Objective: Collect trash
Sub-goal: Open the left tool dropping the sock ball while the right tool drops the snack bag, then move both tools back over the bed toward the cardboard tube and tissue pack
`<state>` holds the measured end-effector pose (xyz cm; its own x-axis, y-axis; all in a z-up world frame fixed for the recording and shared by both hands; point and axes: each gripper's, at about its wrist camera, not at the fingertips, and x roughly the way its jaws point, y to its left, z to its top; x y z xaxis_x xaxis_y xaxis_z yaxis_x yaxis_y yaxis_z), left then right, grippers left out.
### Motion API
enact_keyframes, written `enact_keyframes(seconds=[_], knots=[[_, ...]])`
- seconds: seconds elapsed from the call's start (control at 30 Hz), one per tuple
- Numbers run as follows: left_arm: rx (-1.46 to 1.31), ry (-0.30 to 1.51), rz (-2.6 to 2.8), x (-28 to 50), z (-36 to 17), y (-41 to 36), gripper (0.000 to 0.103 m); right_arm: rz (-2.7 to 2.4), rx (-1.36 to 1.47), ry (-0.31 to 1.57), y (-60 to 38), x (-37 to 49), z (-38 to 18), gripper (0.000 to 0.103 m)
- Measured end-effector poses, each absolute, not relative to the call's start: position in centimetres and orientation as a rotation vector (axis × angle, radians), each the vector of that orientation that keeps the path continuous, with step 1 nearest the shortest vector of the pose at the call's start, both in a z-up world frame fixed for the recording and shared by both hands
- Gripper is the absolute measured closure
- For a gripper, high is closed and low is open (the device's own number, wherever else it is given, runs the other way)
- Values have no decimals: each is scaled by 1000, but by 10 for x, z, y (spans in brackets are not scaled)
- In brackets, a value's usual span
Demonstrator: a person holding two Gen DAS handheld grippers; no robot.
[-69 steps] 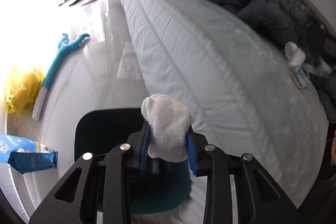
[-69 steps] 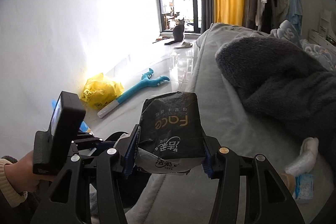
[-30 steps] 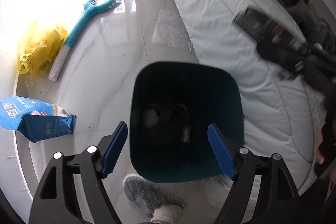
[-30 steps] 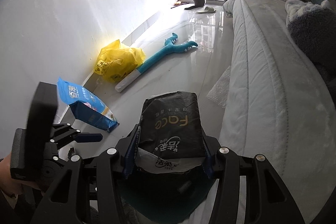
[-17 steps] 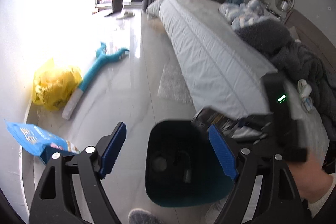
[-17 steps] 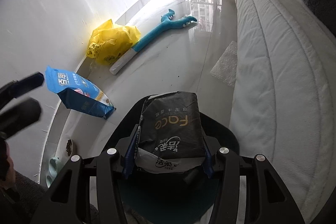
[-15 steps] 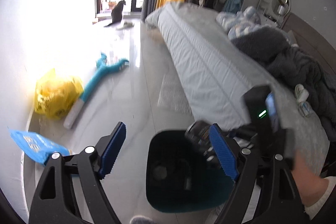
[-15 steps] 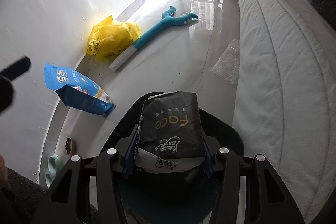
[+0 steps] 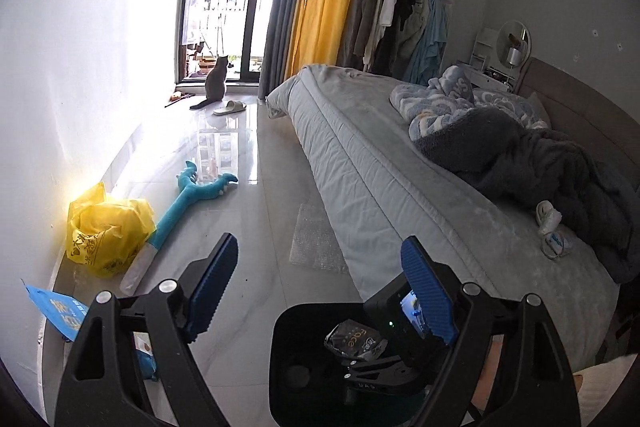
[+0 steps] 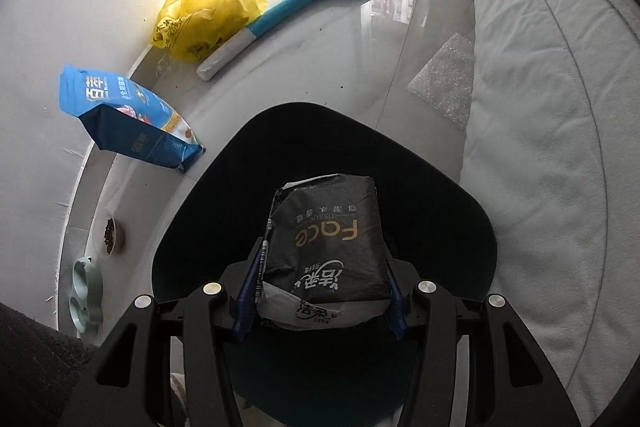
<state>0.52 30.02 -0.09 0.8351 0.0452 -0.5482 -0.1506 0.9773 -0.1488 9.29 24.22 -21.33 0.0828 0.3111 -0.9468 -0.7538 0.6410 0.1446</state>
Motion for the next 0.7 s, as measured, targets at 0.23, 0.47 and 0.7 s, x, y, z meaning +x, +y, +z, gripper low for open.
enact_keyframes(seconds=[0.23, 0.47, 0.7], knots=[[-186, 550, 117, 6, 7, 299, 17, 850, -465, 1283, 239, 86, -211, 33], [-152, 522, 134, 3, 16, 290, 16, 893, -447, 1251, 232, 80, -193, 22], [-175, 478, 139, 7, 30, 279, 15, 942, -376, 1173, 214, 81, -161, 22]])
